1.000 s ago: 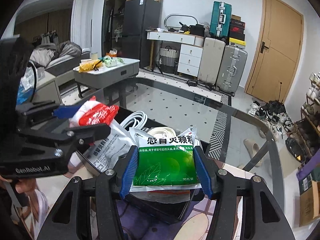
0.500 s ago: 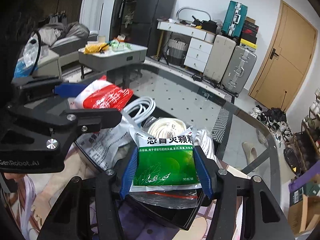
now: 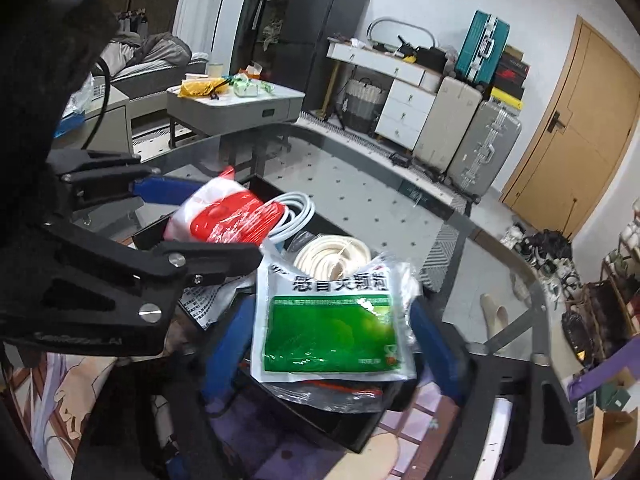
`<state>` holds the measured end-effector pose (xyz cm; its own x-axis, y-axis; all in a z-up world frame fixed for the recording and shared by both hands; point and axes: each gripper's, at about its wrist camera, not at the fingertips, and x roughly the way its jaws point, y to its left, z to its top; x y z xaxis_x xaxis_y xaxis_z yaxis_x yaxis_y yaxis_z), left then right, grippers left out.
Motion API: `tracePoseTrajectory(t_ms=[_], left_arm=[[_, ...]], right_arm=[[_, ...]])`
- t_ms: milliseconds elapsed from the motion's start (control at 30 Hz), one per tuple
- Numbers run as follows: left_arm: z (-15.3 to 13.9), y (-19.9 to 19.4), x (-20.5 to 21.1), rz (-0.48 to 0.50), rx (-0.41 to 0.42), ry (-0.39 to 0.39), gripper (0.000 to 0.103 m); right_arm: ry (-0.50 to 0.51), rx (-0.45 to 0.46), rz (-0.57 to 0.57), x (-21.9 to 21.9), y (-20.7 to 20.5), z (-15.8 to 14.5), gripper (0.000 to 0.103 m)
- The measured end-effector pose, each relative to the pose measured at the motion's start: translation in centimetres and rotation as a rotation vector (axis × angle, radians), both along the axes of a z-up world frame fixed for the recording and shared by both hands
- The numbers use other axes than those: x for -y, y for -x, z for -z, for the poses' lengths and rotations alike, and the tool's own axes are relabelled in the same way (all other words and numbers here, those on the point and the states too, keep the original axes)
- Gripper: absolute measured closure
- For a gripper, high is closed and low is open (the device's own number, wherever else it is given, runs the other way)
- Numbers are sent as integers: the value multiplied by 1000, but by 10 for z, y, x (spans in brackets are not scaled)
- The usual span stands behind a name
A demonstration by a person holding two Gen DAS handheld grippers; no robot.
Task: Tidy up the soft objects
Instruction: 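Open the left gripper to drop the pack while the right releases the green sachet into the box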
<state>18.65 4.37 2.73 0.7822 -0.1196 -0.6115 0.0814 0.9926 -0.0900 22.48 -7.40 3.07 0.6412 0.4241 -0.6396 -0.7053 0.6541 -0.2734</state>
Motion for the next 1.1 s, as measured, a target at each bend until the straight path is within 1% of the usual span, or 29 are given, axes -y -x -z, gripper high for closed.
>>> tracePoseTrajectory(t_ms=[167,267,367,433,533,633,733,900,967,1100], left_arm=[[3,1,4,9,-2,-15,43],[3,5,6,14,-3,-39,39],[1,11,7,20,11,-36,29],[-4,18,8,15,36,-33,13],[-10,27,8,-5,73,-41,5],[-12,35,5,-21,85,-36,0],[-15,45,3,-38,107,-54,0],[-16,60,5,-50,133,-61,0],[-16,67,6,-53,145,-63,0],[-15,78,7,-66,172,-69,0]], right_arm=[[9,25,11,7,8,-3,12],[0,33,29,14,12,-5,8],[-6,36,34,19,16,-6,6],[-7,38,38,22,20,-6,6],[-31,39,48,28,28,-6,6],[-72,43,73,38,36,-6,3],[-139,38,107,47,42,-10,1],[-256,29,164,63,49,-17,1],[-281,42,178,67,53,-18,1],[-316,42,173,67,63,-19,1]])
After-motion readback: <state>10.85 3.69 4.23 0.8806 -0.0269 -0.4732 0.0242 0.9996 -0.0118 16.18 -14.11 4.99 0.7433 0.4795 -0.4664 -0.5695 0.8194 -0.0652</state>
